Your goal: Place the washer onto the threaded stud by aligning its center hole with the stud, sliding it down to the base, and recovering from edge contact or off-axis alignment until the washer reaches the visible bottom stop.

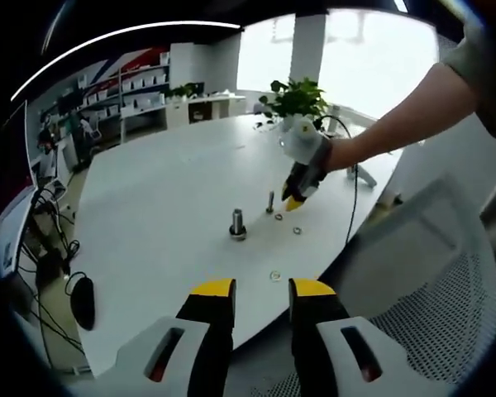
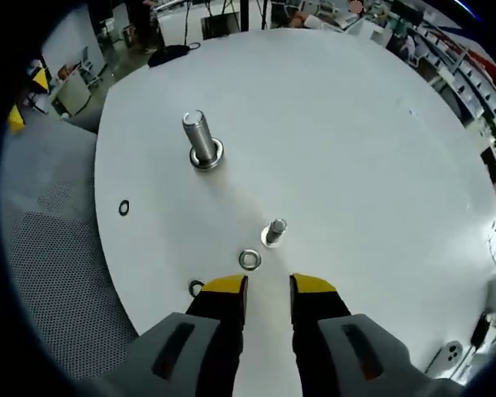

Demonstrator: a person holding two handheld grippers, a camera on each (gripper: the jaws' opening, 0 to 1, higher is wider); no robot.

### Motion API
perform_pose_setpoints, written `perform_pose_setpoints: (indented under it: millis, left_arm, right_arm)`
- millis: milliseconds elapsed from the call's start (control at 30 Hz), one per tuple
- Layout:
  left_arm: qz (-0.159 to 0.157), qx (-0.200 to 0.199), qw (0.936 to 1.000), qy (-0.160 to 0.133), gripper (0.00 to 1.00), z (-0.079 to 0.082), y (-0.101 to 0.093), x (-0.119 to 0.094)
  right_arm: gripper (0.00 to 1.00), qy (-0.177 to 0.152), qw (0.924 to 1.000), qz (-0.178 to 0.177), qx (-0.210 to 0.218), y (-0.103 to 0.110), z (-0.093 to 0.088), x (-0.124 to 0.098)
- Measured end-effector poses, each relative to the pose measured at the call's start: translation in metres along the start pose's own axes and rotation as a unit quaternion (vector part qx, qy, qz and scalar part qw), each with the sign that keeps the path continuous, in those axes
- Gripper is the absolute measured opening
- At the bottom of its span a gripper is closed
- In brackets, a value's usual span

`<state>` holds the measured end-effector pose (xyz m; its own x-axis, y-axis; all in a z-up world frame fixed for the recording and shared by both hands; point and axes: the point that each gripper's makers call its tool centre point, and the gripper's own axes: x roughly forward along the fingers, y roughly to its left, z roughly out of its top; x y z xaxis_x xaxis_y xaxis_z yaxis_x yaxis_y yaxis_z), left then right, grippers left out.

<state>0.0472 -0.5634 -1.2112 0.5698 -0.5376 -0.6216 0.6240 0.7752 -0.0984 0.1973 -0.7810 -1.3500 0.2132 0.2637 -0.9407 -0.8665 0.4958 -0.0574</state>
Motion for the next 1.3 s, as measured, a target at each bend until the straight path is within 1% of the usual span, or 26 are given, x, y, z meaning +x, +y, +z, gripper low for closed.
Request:
perform_pose_setpoints:
  millis: [100, 167, 200, 233, 267, 367, 433, 567, 700, 733, 833, 1000, 1200, 1267, 1300]
  left_arm:
    - [0.002, 0.0, 1.0, 0.005, 0.24, -0.002, 0.0, 0.0]
    - [-0.005, 0.003, 1.0, 0.005, 0.24, -0.003, -0.003, 0.0]
    - [-0.013, 0.007, 0.9999, -0.001, 0.24, 0.0, -0.006, 0.0]
    - [-0.015, 0.008, 0.9999, -0.003, 0.24, 0.001, -0.007, 0.0]
    - [-0.018, 0.008, 0.9998, -0.004, 0.24, 0.001, -0.008, 0.0]
    - [-0.018, 0.008, 0.9998, -0.009, 0.24, 0.002, -0.009, -0.001]
    - [-0.018, 0.004, 0.9997, -0.015, 0.24, 0.004, -0.008, -0.003]
    - [-0.019, 0.005, 0.9994, -0.027, 0.25, 0.008, -0.009, -0.005]
    - [-0.027, 0.007, 0.9991, -0.03, 0.25, 0.009, -0.011, -0.005]
    - [-0.029, 0.007, 0.9991, -0.031, 0.25, 0.009, -0.012, -0.005]
    - [-0.032, 0.008, 0.9991, -0.026, 0.25, 0.007, -0.013, -0.004]
    - [-0.036, 0.008, 0.9988, -0.032, 0.24, 0.009, -0.015, -0.005]
    - [-0.029, 0.009, 0.999, -0.033, 0.23, 0.01, -0.012, -0.005]
    - [-0.026, 0.009, 0.999, -0.036, 0.23, 0.011, -0.011, -0.005]
    - [-0.026, 0.007, 0.999, -0.035, 0.23, 0.01, -0.011, -0.005]
  right_arm:
    - [0.23, 0.009, 0.9999, -0.005, 0.01, 0.008, -0.007, -0.004]
    - [0.23, 0.013, 0.9995, -0.005, 0.027, 0.017, -0.011, -0.008]
    - [0.23, 0.014, 0.9993, -0.006, 0.035, 0.024, -0.011, -0.011]
    - [0.23, 0.015, 0.9992, -0.006, 0.036, 0.026, -0.011, -0.012]
    - [0.23, 0.019, 0.9991, -0.007, 0.037, 0.033, -0.011, -0.015]
    - [0.23, 0.023, 0.9988, -0.007, 0.042, 0.051, -0.008, -0.021]
    - [0.23, 0.027, 0.9986, -0.009, 0.044, 0.06, -0.005, -0.022]
    - [0.23, 0.031, 0.9981, -0.008, 0.052, 0.079, 0.008, -0.019]
    - [0.23, 0.024, 0.9986, -0.006, 0.048, 0.098, 0.029, -0.014]
    - [0.23, 0.023, 0.9986, -0.006, 0.047, 0.099, 0.031, -0.013]
    - [0.23, 0.016, 0.999, -0.002, 0.042, 0.112, 0.047, -0.011]
    - [0.24, 0.008, 0.9995, 0.002, 0.029, 0.121, 0.062, -0.008]
    - [0.25, 0.002, 0.9997, 0.012, 0.019, 0.128, 0.065, 0.0]
    - [0.25, 0.0, 0.9997, 0.014, 0.019, 0.13, 0.063, 0.003]
    - [0.25, 0.001, 0.9996, 0.022, 0.02, 0.134, 0.061, 0.005]
